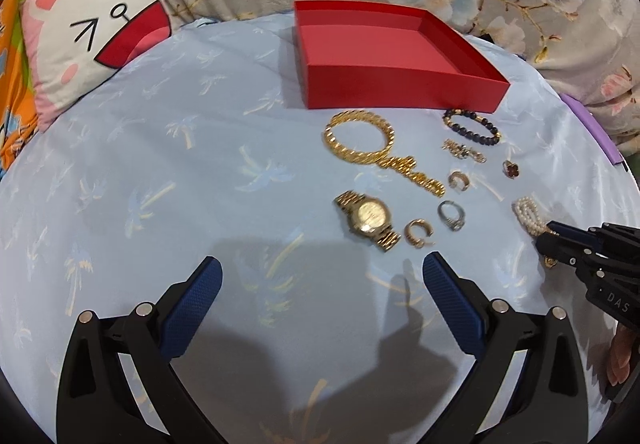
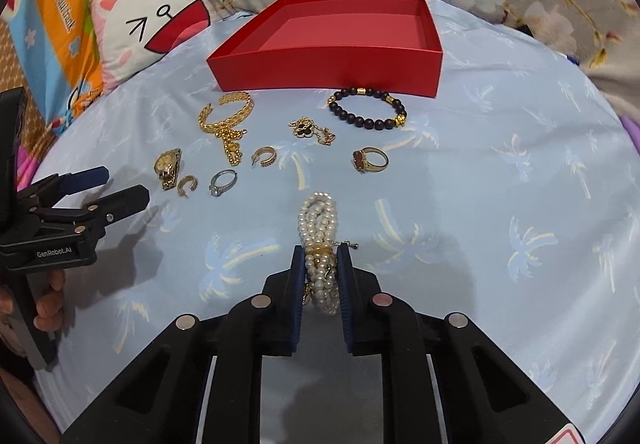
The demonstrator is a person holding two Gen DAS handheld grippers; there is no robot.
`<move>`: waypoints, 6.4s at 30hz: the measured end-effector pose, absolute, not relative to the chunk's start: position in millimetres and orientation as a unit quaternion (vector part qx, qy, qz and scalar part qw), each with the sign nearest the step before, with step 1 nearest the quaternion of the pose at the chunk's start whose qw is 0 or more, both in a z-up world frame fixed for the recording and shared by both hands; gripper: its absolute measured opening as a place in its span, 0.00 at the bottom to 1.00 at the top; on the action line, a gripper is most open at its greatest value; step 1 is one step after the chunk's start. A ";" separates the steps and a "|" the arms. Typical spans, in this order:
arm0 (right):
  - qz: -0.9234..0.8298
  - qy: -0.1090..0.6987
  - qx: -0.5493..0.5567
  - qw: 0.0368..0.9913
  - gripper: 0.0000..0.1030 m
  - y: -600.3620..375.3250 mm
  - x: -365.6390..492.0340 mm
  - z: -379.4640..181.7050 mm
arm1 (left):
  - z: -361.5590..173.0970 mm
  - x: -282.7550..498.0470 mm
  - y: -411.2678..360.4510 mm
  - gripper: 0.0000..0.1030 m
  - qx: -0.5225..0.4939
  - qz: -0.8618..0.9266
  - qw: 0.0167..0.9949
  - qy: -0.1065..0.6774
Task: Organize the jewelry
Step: 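Grasp the gold watch with the left tool while the right tool lifts the pearl necklace, then lower the watch into the red tray with the left tool while the right tool releases the pearls there, then move the left tool to the gold bangle while the right tool approaches the black bead bracelet, then grasp the gold bangle with the left tool while the right tool grasps the bead bracelet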
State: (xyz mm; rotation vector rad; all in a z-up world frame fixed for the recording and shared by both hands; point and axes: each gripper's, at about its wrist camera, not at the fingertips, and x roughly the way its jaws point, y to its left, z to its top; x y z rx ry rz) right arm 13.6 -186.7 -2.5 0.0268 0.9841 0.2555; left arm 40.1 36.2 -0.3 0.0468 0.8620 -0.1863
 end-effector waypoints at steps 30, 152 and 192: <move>0.110 0.458 0.021 0.882 0.14 -186.8 6.6 6.3 | 5.0 58.9 16.1 0.21 0.017 -0.110 0.899 0.423; 0.080 0.457 0.057 0.884 0.37 -187.3 94.2 12.6 | -1.2 143.7 0.8 0.67 0.065 -0.160 0.882 0.438; 0.028 0.455 0.049 0.888 0.30 -212.9 145.6 -2.6 | -2.5 145.0 14.6 0.52 0.041 -0.151 0.889 0.430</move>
